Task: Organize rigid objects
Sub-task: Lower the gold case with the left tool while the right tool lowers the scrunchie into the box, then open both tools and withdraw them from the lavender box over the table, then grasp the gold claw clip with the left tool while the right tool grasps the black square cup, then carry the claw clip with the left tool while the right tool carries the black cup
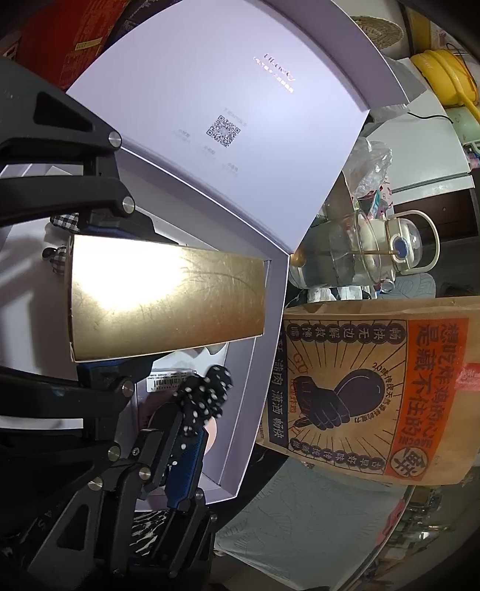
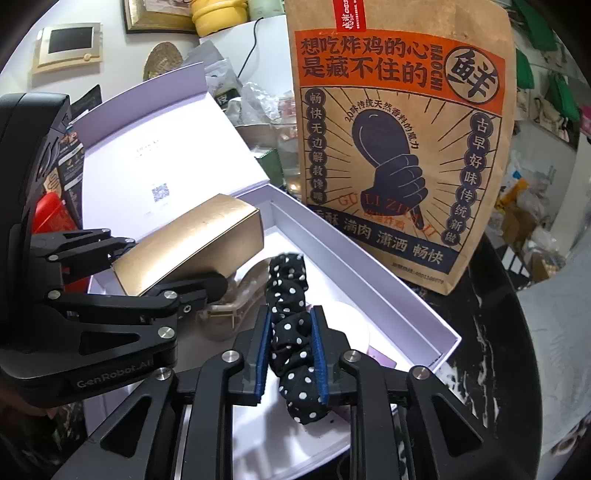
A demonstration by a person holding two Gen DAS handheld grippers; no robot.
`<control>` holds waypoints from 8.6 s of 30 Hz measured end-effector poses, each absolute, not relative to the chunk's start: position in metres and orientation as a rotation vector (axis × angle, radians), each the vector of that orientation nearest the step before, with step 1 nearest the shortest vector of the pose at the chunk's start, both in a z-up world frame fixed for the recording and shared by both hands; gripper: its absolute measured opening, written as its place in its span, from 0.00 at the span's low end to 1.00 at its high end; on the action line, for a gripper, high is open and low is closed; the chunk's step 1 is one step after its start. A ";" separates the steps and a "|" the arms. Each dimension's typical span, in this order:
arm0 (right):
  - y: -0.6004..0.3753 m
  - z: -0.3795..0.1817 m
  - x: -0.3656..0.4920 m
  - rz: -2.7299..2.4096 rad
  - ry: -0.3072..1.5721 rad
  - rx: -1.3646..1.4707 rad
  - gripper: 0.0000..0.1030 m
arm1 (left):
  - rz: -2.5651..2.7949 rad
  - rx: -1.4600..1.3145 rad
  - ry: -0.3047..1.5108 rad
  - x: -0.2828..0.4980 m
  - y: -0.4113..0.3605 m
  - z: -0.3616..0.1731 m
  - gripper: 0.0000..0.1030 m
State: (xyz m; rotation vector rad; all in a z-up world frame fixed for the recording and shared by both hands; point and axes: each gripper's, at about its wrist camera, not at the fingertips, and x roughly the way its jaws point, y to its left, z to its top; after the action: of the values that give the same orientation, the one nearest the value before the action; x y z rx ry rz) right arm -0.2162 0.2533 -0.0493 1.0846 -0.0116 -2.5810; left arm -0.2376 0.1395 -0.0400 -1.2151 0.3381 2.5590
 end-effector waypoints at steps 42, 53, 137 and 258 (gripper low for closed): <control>0.273 -0.010 -0.186 -2.741 0.047 1.172 0.37 | 2.559 -1.229 0.243 -0.224 0.144 -0.011 0.70; 0.262 0.018 -0.157 -2.793 0.148 1.132 0.41 | 2.607 -1.159 0.237 -0.200 0.131 0.019 0.70; 0.162 -0.042 0.007 -2.588 0.063 0.995 0.74 | 2.736 -1.213 0.077 -0.073 0.007 -0.026 1.00; 0.127 -0.078 -0.059 -2.444 -0.143 1.223 0.59 | 2.484 -1.360 -0.187 -0.124 -0.024 -0.078 0.33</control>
State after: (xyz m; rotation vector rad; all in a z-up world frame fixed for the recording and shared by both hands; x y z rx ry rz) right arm -0.0587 0.1266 -0.0782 1.2234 -0.1428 -2.4439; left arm -0.1237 -0.0240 -0.0781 -1.3597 -0.1867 2.4836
